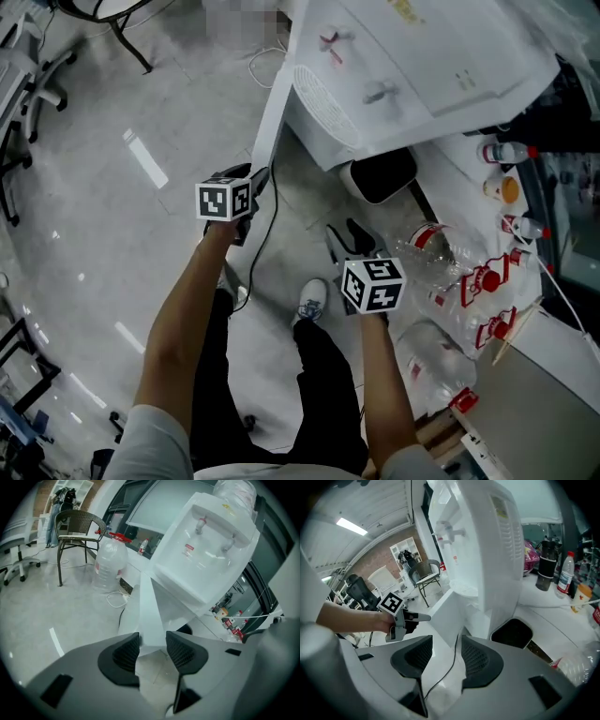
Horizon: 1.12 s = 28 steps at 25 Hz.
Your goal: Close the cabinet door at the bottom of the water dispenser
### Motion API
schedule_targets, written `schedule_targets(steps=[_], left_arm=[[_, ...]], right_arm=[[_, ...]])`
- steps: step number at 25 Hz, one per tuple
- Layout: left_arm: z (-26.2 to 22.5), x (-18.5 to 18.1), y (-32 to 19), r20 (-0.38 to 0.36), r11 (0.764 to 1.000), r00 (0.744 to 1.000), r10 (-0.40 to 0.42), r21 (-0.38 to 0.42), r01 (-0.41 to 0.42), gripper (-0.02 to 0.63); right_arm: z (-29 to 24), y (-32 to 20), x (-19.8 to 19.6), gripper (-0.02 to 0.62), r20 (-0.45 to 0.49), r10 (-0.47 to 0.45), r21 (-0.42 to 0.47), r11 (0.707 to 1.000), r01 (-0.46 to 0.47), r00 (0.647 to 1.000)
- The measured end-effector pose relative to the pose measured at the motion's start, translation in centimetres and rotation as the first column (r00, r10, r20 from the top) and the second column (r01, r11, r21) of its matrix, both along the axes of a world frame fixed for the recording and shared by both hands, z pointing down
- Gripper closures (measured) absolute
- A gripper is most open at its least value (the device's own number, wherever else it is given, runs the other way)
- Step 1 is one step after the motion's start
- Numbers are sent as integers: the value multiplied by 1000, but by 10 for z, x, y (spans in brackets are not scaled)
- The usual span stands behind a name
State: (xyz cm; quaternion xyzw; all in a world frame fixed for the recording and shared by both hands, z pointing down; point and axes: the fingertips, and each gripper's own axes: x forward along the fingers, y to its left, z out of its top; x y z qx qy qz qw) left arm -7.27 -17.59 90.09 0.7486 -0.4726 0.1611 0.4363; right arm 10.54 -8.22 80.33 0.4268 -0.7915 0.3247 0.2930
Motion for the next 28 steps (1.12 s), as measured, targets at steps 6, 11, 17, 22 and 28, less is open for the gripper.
schedule_targets(steps=[6,11,17,22,28], left_arm=[[-3,70,0,22,999,999,-46,-11,46,402],[-4,111,-10,-3,993,993,-117,-1,117,387],[-4,166,-21,18,996,998,-58,73,57,377],[-11,224,-26,-21,994,999,38,106,-36,377],[-27,247,-12,-49,996,997,67,63,-64,380]], right_arm=[[-12,13,67,376,12,61,28,998,-62,998],[-15,21,115,376,11,101,53,993,-102,995],[-17,37,157,374,13,135,68,988,-136,991],[-23,42,194,376,22,200,73,977,-201,980],[-46,49,220,376,-23,179,90,980,-176,984]])
